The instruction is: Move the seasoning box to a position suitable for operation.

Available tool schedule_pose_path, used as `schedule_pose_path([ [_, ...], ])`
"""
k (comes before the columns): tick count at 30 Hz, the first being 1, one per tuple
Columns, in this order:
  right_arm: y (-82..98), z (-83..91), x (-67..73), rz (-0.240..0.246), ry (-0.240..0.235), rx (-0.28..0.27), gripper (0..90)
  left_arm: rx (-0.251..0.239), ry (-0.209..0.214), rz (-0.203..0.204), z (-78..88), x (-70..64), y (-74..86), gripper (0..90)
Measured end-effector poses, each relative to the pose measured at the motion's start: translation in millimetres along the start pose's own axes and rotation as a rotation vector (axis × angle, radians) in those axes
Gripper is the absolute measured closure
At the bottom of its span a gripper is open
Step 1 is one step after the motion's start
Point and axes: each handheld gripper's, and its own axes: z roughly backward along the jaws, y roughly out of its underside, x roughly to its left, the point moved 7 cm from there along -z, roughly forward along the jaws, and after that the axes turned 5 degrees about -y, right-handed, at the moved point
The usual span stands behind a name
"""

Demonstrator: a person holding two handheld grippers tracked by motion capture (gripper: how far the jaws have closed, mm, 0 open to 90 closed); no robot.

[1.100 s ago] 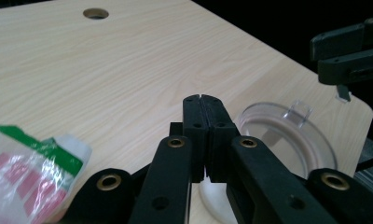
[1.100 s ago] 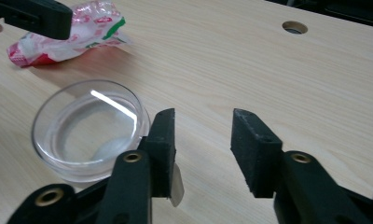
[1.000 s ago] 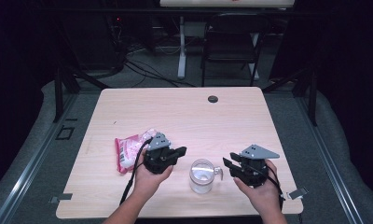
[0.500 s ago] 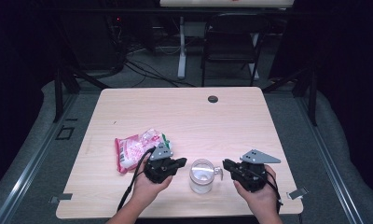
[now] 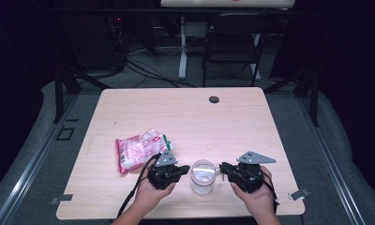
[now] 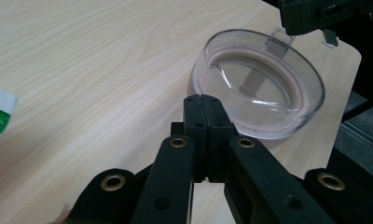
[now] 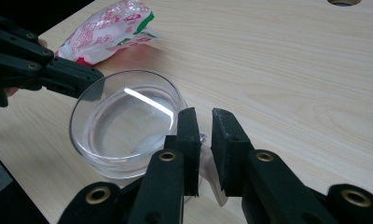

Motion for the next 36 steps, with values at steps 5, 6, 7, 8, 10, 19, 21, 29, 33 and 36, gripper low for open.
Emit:
schedule_pose_path([
  [5, -0.9, -3.1, 1.5, -0.009, -0.016, -0.004, 81.1, 0.015, 0.01, -0.006, -0.7, -3.5, 5.1, 90.0],
  [6, -0.9, -3.3, 1.4, -0.006, -0.014, -0.003, 81.1, 0.011, 0.011, -0.006, -0.8, -4.0, 5.7, 90.0],
  [7, -1.1, -3.4, 1.4, -0.007, -0.013, -0.003, 81.0, 0.011, 0.014, -0.005, -0.8, -4.8, 6.5, 90.0],
  [8, -1.2, -3.5, 1.4, -0.008, -0.013, -0.003, 81.0, 0.018, 0.016, -0.009, -0.7, -5.3, 7.7, 90.0],
  [10, -1.2, -3.5, 1.2, -0.009, -0.013, -0.002, 81.1, 0.022, 0.014, -0.015, -1.5, -6.2, 9.7, 90.0],
  [19, -1.0, -3.1, -0.7, -0.015, -0.032, -0.001, 82.1, 0.034, 0.015, -0.013, -2.5, -8.2, 14.6, 90.0],
  [21, -1.1, -3.1, -0.7, -0.015, -0.031, -0.001, 82.3, 0.031, 0.014, -0.018, -2.0, -8.1, 14.5, 90.0],
  [29, -0.9, -3.3, 0.0, -0.019, -0.03, -0.01, 82.4, 0.022, 0.015, -0.011, -0.3, -8.9, 13.0, 90.0],
  [33, -0.8, -3.5, -0.2, -0.024, -0.031, -0.014, 82.4, 0.016, 0.014, -0.007, -0.3, -9.4, 12.5, 90.0],
  [36, -0.6, -3.3, -0.7, -0.027, -0.032, -0.012, 82.5, 0.022, 0.025, 0.001, 0.4, -9.1, 12.3, 90.0],
])
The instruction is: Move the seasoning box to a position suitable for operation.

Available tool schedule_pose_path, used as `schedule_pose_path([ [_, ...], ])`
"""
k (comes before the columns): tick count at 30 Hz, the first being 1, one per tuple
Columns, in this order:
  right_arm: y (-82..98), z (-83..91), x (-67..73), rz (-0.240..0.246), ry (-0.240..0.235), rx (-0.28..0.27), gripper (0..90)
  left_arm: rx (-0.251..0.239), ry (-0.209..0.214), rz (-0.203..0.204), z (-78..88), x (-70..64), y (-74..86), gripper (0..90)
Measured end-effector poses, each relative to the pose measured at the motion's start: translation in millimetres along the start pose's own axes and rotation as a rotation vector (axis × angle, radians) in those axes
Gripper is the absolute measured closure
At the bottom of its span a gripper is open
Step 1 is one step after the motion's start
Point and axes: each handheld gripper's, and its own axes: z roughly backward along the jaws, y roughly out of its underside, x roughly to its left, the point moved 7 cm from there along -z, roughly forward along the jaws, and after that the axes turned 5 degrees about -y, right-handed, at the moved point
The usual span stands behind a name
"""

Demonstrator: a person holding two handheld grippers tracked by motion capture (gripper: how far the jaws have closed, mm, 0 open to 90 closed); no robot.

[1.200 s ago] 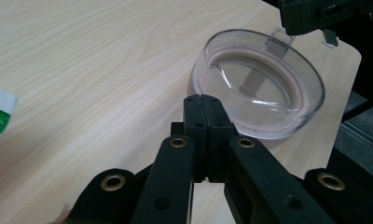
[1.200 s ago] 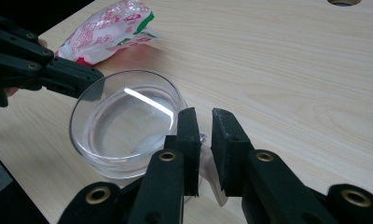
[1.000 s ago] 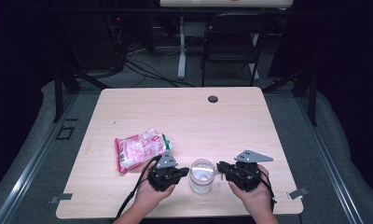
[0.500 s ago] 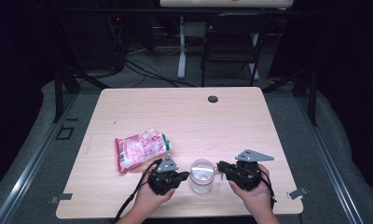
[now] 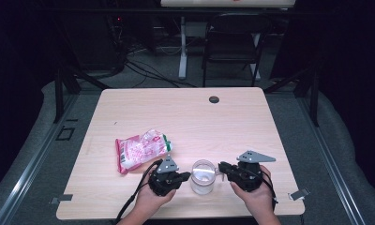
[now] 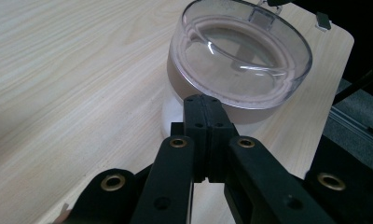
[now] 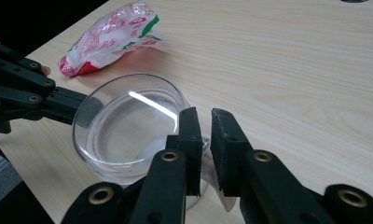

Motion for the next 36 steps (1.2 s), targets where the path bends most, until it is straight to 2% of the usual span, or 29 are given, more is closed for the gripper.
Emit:
schedule_pose_path([
  [4, 0.3, 0.1, -0.5, -0.007, -0.004, -0.002, 82.3, -0.015, 0.014, 0.022, 1.9, -0.4, -2.0, 90.0],
  [17, 0.6, -0.6, -1.4, -0.011, -0.001, -0.016, 82.6, -0.034, 0.021, 0.011, 8.4, -1.2, -7.8, 90.0],
  [19, 0.8, -0.5, -1.9, -0.011, -0.002, -0.014, 82.7, -0.048, 0.016, 0.012, 9.1, -1.7, -9.6, 90.0],
  [27, 0.8, -0.9, -2.1, -0.012, -0.003, -0.024, 83.0, -0.043, 0.034, 0.008, 10.2, -6.1, -10.5, 90.0],
  [36, 0.8, -1.3, -2.5, -0.01, 0.0, -0.034, 79.7, -0.046, 0.029, 0.008, 10.5, -6.9, -11.0, 90.0],
])
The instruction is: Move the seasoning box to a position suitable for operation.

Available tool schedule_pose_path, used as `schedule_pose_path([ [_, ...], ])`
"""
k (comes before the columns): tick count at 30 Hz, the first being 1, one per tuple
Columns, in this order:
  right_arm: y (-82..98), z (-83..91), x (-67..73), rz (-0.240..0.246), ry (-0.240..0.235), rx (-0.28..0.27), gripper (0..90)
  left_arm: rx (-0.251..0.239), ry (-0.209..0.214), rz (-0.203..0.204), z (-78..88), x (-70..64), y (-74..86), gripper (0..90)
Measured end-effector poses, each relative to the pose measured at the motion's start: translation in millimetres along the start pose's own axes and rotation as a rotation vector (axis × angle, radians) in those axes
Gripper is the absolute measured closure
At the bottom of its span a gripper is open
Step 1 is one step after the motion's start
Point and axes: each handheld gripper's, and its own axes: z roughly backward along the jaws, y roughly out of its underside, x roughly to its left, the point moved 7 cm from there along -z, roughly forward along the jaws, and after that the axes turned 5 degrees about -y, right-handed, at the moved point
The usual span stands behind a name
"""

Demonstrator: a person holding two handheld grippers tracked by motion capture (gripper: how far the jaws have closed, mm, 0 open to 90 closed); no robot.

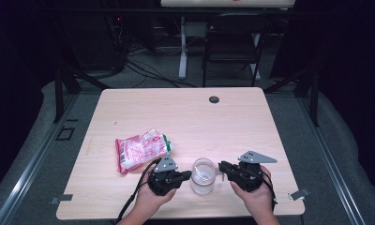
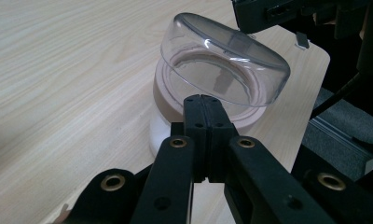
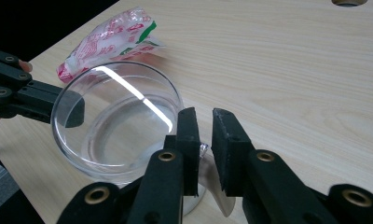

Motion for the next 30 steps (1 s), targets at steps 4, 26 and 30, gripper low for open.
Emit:
schedule_pose_path([
  [4, -0.2, 1.4, 1.6, 0.028, -0.011, 0.008, 74.5, -0.006, 0.0, -0.01, 1.7, 0.9, -1.6, 90.0],
  [26, -0.9, 19.4, 37.2, 0.202, -0.049, -0.042, 48.0, -0.035, 0.027, 0.0, -1.9, -4.1, -22.7, 78.8],
  [30, 1.9, 18.6, 42.5, 0.233, -0.043, -0.036, 46.3, -0.034, 0.028, 0.006, -2.9, -3.9, -25.6, 71.9],
])
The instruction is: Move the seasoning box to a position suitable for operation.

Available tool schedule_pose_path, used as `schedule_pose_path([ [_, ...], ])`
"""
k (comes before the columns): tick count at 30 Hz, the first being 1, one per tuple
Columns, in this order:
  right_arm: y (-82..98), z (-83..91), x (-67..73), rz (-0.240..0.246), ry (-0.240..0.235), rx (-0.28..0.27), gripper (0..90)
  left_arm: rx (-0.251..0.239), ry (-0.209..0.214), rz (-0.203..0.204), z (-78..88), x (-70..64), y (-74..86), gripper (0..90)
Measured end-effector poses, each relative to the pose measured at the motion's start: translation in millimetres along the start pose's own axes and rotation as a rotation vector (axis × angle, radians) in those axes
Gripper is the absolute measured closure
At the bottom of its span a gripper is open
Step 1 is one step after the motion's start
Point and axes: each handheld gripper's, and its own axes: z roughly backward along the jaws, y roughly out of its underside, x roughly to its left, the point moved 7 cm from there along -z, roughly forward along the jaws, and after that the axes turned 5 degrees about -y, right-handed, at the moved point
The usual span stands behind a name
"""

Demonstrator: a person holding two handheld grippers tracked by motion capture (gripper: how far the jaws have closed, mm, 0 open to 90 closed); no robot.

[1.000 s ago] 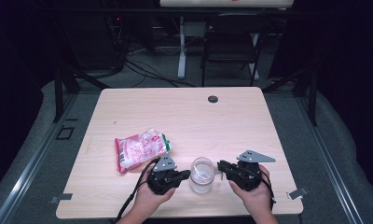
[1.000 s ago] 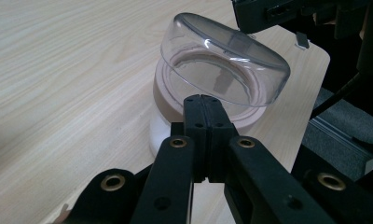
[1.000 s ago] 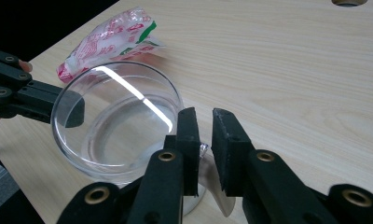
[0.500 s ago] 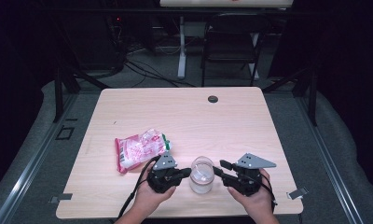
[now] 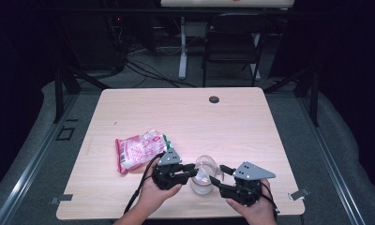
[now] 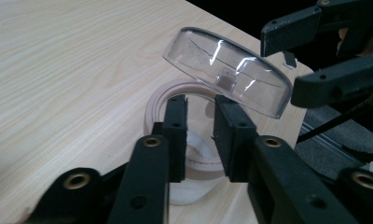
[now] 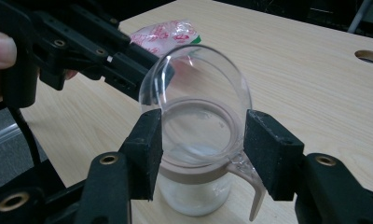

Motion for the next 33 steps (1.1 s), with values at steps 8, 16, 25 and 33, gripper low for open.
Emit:
schedule_pose_path([
  [8, 3.5, -7.1, 7.6, 0.053, 0.008, 0.027, 44.5, 0.005, -0.03, -0.002, -2.5, 0.6, -1.0, 61.3],
  [16, 6.9, -13.1, 8.3, 0.08, 0.031, 0.036, 42.2, 0.032, -0.083, -0.043, -9.3, 2.6, 4.2, 57.1],
  [25, 7.9, -14.9, 8.9, 0.094, 0.038, 0.035, 40.7, 0.041, -0.096, -0.046, -12.5, 4.3, 6.7, 55.1],
  [33, 8.7, -18.7, 10.1, 0.125, 0.065, 0.029, 36.1, 0.041, -0.1, -0.042, -12.7, 5.6, 6.9, 53.5],
])
